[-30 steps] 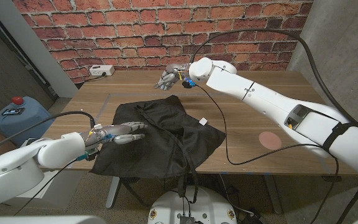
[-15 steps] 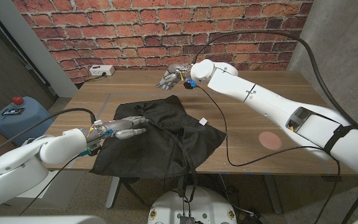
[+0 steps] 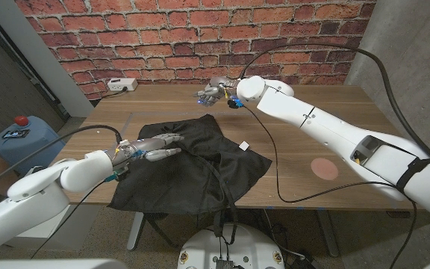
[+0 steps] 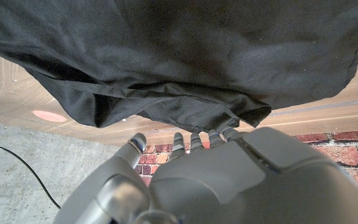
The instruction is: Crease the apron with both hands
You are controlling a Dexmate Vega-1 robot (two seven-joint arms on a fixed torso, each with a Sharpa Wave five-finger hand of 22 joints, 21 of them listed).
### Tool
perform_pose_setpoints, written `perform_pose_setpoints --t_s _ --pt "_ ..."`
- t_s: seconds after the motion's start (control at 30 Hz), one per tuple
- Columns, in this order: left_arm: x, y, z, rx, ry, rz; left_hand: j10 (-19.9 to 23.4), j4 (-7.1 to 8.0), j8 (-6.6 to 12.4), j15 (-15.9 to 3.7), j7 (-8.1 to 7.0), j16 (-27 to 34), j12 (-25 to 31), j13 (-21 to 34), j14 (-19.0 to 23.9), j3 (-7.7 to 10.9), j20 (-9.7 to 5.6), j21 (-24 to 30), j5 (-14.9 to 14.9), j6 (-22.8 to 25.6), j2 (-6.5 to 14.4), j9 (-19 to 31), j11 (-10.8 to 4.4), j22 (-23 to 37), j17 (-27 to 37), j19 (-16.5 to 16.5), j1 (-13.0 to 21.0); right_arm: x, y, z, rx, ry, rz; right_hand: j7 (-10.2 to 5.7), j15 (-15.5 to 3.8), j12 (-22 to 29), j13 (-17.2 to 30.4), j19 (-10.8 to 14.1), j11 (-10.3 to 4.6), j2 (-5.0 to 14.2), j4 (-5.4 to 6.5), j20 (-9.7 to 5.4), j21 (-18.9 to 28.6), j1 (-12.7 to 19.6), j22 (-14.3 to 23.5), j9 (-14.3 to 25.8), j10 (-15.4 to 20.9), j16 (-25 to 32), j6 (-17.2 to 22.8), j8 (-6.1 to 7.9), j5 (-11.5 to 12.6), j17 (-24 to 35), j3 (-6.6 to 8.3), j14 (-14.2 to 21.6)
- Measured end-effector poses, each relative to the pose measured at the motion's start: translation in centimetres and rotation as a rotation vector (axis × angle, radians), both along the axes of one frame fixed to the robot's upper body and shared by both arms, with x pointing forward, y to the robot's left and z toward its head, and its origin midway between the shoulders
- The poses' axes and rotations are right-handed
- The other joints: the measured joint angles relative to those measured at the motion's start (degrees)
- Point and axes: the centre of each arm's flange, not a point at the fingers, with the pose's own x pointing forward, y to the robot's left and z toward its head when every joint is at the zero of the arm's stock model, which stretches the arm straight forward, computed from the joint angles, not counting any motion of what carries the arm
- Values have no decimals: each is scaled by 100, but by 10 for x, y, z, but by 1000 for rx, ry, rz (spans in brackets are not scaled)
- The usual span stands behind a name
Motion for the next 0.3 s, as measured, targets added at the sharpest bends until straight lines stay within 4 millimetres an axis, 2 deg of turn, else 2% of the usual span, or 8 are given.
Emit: perform_pose_setpoints --t_s 0.17,0.3 --pt "6 -4 3 -8 -10 -9 0 0 0 0 0 0 0 0 0 0 30 0 0 0 0 0 0 0 0 30 0 0 -9 -1 36 -15 -4 -41 41 -44 0 0 -44 17 55 0 0 -72 0 0 -45 -42 -42 0 1 -52 8 -102" --pt "9 -6 6 -21 -21 -15 0 0 0 0 0 0 0 0 0 0 31 0 0 0 0 0 0 0 0 30 0 0 -15 -3 53 -17 -10 -41 50 -65 0 0 -46 17 55 0 0 -72 0 -25 -50 -62 -41 0 1 -89 8 -111"
